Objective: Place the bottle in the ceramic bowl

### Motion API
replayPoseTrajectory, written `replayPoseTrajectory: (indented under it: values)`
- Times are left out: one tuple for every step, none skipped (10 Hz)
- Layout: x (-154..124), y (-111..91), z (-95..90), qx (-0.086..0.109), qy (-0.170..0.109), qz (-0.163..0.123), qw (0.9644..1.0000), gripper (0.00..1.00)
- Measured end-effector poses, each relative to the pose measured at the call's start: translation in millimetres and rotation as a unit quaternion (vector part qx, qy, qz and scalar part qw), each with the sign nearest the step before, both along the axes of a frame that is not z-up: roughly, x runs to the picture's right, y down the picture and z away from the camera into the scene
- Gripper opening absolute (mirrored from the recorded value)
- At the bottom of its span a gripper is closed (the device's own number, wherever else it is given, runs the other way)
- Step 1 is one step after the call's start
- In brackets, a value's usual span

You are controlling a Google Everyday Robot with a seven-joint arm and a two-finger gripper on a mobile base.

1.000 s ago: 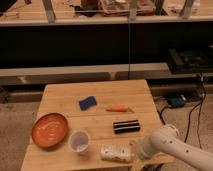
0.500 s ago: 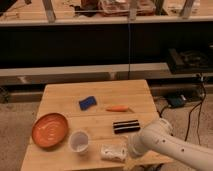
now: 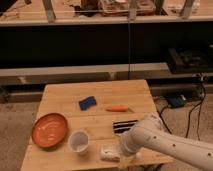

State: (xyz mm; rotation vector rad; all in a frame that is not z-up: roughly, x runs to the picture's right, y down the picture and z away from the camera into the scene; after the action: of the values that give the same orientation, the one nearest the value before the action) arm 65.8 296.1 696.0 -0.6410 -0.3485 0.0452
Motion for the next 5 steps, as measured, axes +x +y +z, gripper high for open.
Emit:
replayPoseTrajectory:
  values:
    - [2.1, 5.7, 9.7, -0.001, 0.002, 0.002, 1.0, 0.77]
    - [3.8, 7.7, 14.2, 0.0, 0.004, 0.003, 1.0, 0.77]
    - [5.1, 7.7, 15.7, 0.0, 0.005, 0.004, 1.0, 0.77]
    - [6.1, 8.3, 17.6, 0.0, 0.005, 0.005, 1.0, 0.77]
    - [6.3, 9.3, 19.5, -0.001, 0.005, 0.004, 1.0, 0.77]
